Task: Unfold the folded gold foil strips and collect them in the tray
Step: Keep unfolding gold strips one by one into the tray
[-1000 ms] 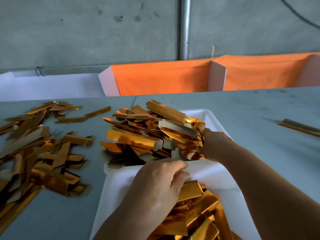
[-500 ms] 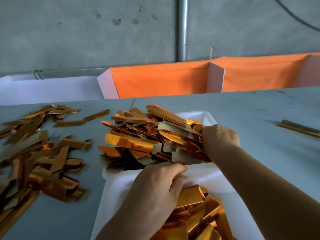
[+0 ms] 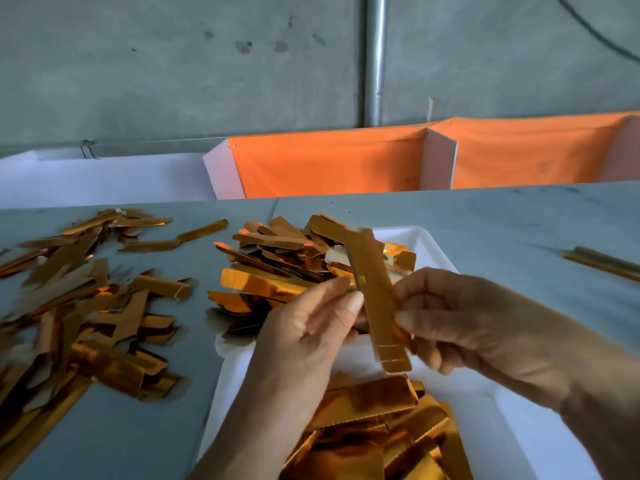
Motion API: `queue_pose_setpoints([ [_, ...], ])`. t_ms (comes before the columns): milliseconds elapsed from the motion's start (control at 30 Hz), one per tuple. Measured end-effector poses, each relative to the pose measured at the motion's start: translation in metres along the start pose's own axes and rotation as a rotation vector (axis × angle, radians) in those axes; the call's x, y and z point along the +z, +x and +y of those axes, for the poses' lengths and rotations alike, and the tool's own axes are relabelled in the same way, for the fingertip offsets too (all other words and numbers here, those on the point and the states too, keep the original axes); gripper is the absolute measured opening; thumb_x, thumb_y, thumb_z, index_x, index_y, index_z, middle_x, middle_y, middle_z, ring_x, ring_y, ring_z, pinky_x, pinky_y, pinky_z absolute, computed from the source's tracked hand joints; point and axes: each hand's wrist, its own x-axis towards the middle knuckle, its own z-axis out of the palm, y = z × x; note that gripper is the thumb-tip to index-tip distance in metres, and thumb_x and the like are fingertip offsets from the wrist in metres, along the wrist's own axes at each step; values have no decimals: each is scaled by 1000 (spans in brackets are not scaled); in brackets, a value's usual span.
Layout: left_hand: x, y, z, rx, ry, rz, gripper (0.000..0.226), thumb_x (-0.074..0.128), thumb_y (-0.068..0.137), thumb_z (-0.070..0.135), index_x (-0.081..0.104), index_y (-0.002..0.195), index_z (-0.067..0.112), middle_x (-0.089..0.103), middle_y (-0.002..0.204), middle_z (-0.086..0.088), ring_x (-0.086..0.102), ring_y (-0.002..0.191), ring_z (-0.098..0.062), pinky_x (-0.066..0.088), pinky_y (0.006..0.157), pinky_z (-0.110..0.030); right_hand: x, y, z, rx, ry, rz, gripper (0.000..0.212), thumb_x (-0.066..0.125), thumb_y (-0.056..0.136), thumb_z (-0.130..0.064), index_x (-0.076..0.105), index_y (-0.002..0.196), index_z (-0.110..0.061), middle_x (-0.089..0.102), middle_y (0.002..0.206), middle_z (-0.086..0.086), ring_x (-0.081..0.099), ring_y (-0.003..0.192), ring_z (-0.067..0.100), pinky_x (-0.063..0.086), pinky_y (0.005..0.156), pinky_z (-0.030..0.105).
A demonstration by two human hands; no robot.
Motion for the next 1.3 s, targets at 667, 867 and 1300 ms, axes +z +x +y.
queue_pose_setpoints([
  [667,3,-2,-1,19,217,-32,19,66,77,39,69,96,35,70,90,22,63,88,6,49,70,-6,1,11,16,-210,148,162,17,66,71,-23,72,83,-14,68,76,12,64,65,15,49,55,18],
  [867,4,-2,2,43,206,-14,12,72,71,35,67,82,36,68,83,23,63,83,6,49,67,-8,2,12,19,-196,267,84,27,78,72,-21,72,98,-16,72,83,9,69,71,13,51,55,18],
  [1300,0,-2,4,-139,-54,-121,38,69,60,60,65,93,40,70,101,15,65,98,-5,52,88,-31,12,12,15,-316,408,94,41,78,67,-15,65,105,-9,69,97,17,62,67,15,51,53,22],
])
